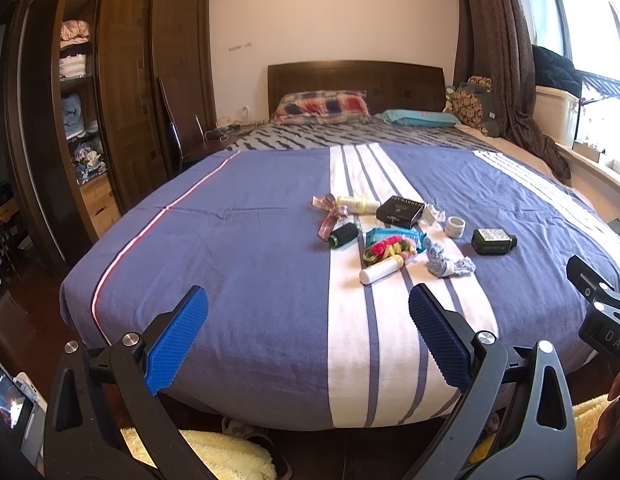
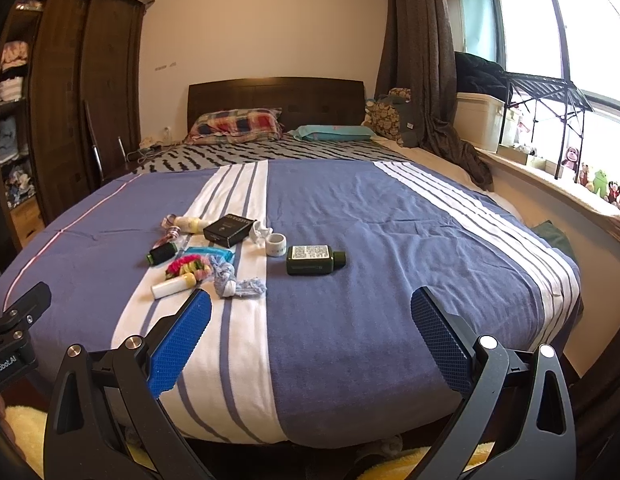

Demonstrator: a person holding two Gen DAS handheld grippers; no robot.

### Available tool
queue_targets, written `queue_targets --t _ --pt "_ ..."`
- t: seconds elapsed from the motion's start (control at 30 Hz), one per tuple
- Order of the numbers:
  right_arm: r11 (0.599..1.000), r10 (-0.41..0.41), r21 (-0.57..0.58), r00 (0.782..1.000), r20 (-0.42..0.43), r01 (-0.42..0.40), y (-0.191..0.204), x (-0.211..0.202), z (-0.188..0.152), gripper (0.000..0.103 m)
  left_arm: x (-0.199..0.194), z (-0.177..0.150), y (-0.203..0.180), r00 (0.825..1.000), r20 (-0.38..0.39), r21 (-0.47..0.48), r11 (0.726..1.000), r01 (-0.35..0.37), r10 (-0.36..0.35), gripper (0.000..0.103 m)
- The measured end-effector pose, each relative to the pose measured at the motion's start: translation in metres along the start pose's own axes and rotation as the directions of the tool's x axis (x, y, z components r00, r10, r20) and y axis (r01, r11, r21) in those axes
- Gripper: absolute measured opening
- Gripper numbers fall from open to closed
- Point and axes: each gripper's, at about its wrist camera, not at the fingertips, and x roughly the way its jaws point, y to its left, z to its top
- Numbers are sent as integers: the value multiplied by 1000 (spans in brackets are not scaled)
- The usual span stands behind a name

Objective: Collect trash
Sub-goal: 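Grasp the crumpled blue-white tissue with the right tool while the left tool grasps the white-yellow tube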

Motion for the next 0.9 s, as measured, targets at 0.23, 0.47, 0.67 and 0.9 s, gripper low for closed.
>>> queue_targets --t 0.23,0.47,0.67,0.9 --pt "998 19 -62 999 -35 -21 9 34 -8 100 32 -3 -1 998 -66 8 1000 -3 3 95" --pt "993 110 -22 989 -96 -113 13 71 -12 100 66 -5 2 992 -127 23 999 -23 26 95" --pt "982 185 -4 967 -178 -189 30 111 -11 100 94 -4 8 985 -169 32 999 -28 33 95" --pt "968 251 40 939 -237 -249 46 162 -12 97 121 -3 10 978 -208 34 999 -15 22 95"
